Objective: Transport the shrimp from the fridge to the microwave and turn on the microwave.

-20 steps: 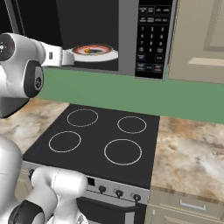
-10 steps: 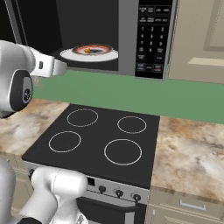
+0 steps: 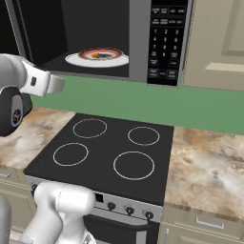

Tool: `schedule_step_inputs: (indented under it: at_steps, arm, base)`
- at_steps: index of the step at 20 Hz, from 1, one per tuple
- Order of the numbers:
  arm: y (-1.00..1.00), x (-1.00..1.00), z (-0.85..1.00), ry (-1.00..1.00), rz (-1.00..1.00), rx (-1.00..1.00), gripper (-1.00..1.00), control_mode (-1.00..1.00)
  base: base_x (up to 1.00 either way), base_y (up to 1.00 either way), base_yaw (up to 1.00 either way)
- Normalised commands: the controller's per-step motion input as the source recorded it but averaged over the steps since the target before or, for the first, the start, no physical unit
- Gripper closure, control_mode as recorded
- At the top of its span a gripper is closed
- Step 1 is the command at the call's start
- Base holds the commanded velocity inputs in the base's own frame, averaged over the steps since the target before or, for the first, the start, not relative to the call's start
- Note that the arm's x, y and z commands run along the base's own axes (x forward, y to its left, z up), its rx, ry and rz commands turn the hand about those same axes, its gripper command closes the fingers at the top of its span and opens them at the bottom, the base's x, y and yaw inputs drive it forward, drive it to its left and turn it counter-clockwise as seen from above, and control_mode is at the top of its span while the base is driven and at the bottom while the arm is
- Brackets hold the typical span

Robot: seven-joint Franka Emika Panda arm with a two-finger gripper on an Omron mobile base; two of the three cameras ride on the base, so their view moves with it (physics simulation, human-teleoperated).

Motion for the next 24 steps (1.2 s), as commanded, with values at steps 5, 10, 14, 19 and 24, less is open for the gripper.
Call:
schedule_step_inputs:
  at_steps: [5, 10, 14, 19, 24]
  arm:
    - [0.00, -0.45, 0.06, 0.00, 0.00, 0.13, -1.00, -1.00]
    - [0.00, -0.48, 0.10, 0.00, 0.00, 0.17, -1.00, -1.00]
    - [0.04, -0.44, 0.13, 0.00, 0.00, 0.23, -1.00, -1.00]
    - [0.27, -0.28, 0.06, 0.07, 0.00, 0.20, -1.00, -1.00]
    - [0.40, -0.20, 0.00, 0.11, 0.00, 0.17, -1.00, -1.00]
  base:
    - [0.00, 0.00, 0.00]
    - [0.00, 0.00, 0.00]
    - [0.00, 0.00, 0.00]
    - [0.00, 0.00, 0.00]
    - [0.00, 0.00, 0.00]
